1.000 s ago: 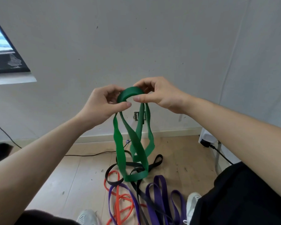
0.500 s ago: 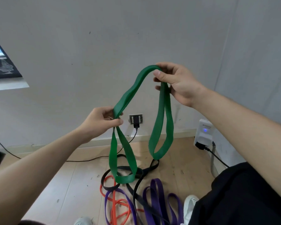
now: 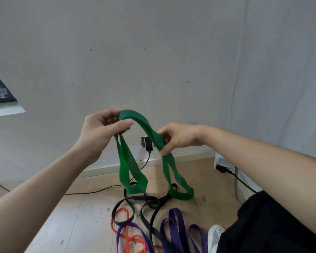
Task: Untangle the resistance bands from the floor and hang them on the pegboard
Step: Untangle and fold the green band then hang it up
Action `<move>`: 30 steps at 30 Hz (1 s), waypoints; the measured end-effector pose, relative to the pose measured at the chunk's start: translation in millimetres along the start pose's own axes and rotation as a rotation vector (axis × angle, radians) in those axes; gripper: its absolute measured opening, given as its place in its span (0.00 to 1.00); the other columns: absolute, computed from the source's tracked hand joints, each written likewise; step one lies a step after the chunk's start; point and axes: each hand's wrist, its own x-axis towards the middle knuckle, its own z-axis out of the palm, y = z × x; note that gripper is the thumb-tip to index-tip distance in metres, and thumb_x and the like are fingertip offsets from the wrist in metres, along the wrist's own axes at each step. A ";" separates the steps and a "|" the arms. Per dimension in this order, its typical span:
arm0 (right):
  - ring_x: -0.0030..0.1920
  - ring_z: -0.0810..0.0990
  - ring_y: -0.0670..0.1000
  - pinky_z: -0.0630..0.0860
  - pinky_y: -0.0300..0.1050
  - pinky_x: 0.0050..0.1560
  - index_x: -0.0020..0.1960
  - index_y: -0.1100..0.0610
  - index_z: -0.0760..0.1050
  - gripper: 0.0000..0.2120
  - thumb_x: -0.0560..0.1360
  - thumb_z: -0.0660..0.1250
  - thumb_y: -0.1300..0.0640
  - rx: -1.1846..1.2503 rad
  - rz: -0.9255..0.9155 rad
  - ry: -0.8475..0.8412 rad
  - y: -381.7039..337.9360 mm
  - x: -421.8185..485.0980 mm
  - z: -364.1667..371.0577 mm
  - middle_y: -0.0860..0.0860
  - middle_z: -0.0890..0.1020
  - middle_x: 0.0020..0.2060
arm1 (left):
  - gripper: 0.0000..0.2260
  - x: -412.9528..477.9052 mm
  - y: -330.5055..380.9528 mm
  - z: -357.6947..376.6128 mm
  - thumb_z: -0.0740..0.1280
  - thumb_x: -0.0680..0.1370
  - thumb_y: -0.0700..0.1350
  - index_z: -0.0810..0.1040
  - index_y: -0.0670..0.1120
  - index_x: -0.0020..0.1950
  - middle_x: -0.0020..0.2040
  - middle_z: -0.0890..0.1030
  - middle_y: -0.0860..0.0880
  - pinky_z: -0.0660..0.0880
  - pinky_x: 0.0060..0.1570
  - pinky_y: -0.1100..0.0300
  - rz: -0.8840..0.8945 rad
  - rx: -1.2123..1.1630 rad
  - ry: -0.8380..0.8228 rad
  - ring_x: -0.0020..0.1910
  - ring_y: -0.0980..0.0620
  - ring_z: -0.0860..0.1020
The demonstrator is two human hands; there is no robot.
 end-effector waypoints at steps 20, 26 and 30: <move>0.45 0.82 0.43 0.78 0.36 0.50 0.59 0.63 0.78 0.17 0.71 0.73 0.71 0.424 -0.448 0.579 -57.9 -9.4 -12.6 0.52 0.83 0.46 | 0.05 -1.9 -30.5 11.1 0.76 0.74 0.38 0.82 0.42 0.47 0.36 0.84 0.55 0.80 0.43 0.64 -0.079 0.323 -0.244 0.37 0.60 0.82; 0.45 0.79 0.52 0.79 0.54 0.55 0.57 0.59 0.78 0.14 0.73 0.71 0.70 0.642 -0.461 0.716 -49.6 -12.1 -28.9 0.52 0.82 0.43 | 0.03 1.0 -46.4 2.3 0.74 0.76 0.37 0.82 0.41 0.49 0.47 0.85 0.41 0.82 0.55 0.51 -0.113 0.360 -0.216 0.48 0.45 0.85; 0.41 0.79 0.50 0.78 0.51 0.51 0.54 0.55 0.78 0.14 0.74 0.71 0.70 0.581 -0.361 0.680 -31.3 -13.1 -39.2 0.52 0.81 0.40 | 0.06 5.5 -43.4 -5.0 0.74 0.76 0.37 0.84 0.46 0.50 0.45 0.87 0.42 0.82 0.55 0.50 -0.133 0.299 -0.114 0.49 0.43 0.86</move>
